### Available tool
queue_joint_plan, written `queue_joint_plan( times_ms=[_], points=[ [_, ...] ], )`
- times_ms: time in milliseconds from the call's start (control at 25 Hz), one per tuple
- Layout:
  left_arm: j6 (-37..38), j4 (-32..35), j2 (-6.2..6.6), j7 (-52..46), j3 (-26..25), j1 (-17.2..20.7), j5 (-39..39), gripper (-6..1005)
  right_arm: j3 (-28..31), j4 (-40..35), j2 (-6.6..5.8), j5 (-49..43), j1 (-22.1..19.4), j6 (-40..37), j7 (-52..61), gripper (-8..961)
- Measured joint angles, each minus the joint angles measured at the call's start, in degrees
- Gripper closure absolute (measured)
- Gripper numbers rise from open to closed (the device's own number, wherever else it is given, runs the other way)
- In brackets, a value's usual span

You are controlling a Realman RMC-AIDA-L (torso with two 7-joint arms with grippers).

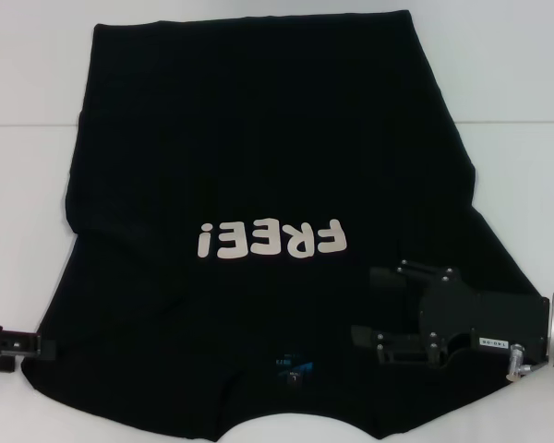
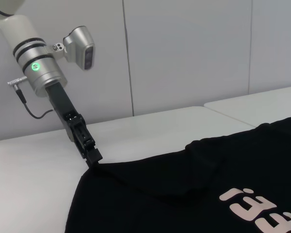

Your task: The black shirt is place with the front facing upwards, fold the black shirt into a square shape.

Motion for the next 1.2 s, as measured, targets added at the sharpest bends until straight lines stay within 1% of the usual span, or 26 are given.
queue_joint_plan(
  times_ms=[160, 280, 600, 920, 1120, 1200],
  points=[
    [-0.4, -1.2, 0.40, 0.0, 0.0, -0.3, 0.0, 157, 0.0, 0.0, 0.00, 0.0, 0.1, 0.0, 0.3, 71],
    [-0.1, -1.7, 0.44, 0.1, 0.0, -0.5, 0.0, 158, 0.0, 0.0, 0.00, 0.0, 0.1, 0.0, 0.3, 72],
    [0.8, -1.8, -0.18, 0.1, 0.8, -1.2, 0.0, 159, -0.4, 0.0, 0.00, 0.0, 0.2, -0.1, 0.3, 73],
    [2.2, -1.8, -0.19, 0.5, 0.8, -1.4, -0.3, 160, -0.4, 0.0, 0.00, 0.0, 0.2, -0.2, 0.3, 75],
    [2.8, -3.0, 0.10, 0.8, 1.5, -2.1, 0.4, 176, -0.4, 0.0, 0.00, 0.2, 0.2, -0.5, 0.3, 76],
    [2.1, -2.6, -0.03, 1.1, 1.7, -1.9, 0.4, 219, -0.4, 0.0, 0.00, 0.2, 0.2, -0.5, 0.5, 76]
  ],
)
